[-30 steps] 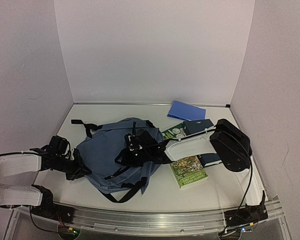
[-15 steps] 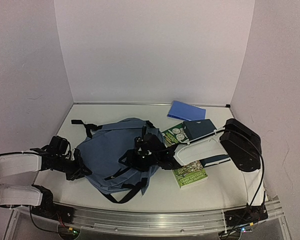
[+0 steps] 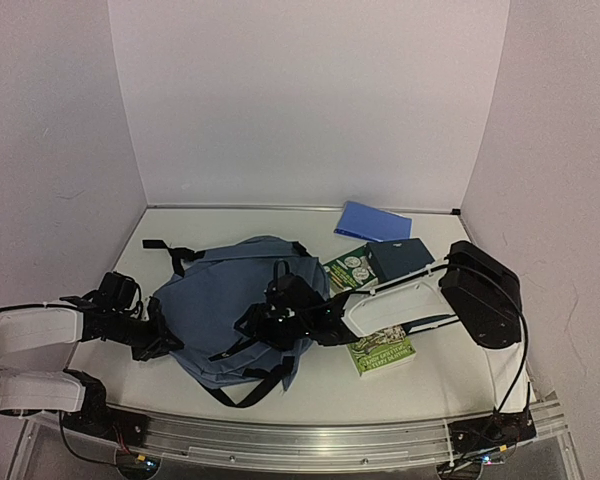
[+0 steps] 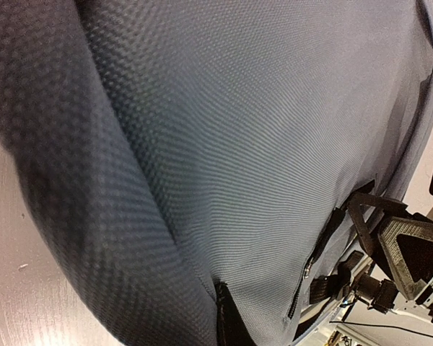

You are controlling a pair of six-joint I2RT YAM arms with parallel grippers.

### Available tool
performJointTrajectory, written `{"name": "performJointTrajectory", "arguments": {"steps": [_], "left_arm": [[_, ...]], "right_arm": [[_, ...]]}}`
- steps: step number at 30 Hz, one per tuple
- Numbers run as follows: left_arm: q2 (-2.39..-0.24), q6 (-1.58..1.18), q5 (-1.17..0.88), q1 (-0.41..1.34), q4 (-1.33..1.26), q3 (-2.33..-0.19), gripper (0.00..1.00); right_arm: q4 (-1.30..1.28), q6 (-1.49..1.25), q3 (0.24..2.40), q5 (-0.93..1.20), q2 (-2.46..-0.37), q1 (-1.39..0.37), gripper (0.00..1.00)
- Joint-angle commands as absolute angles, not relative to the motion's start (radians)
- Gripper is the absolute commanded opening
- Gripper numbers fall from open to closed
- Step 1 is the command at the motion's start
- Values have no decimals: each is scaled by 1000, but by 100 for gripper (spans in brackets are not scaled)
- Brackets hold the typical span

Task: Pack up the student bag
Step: Zip the student bag at the center of the board.

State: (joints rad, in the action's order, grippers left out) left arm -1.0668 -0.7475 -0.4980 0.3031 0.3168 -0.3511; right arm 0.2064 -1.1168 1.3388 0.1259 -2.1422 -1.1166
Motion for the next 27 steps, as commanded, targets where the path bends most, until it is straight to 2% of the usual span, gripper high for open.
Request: {"name": "performJointTrajectory", "arguments": {"steps": [1, 17, 20, 27], "left_arm": [[-1049, -718, -510, 309, 345, -362, 0], [-1032, -695, -570, 311, 315, -339, 0], [-1024, -695, -570, 311, 312, -336, 0], [-1045, -702, -545, 311, 311, -341, 0]], "right_arm": [[52, -1151, 1316, 106, -2164, -1126, 60], [68, -1105, 1508, 5, -2353, -1115, 58], [78, -1067, 1501, 18, -2330, -1113, 57], [102, -1036, 1404, 152, -2271, -1117, 48]]}}
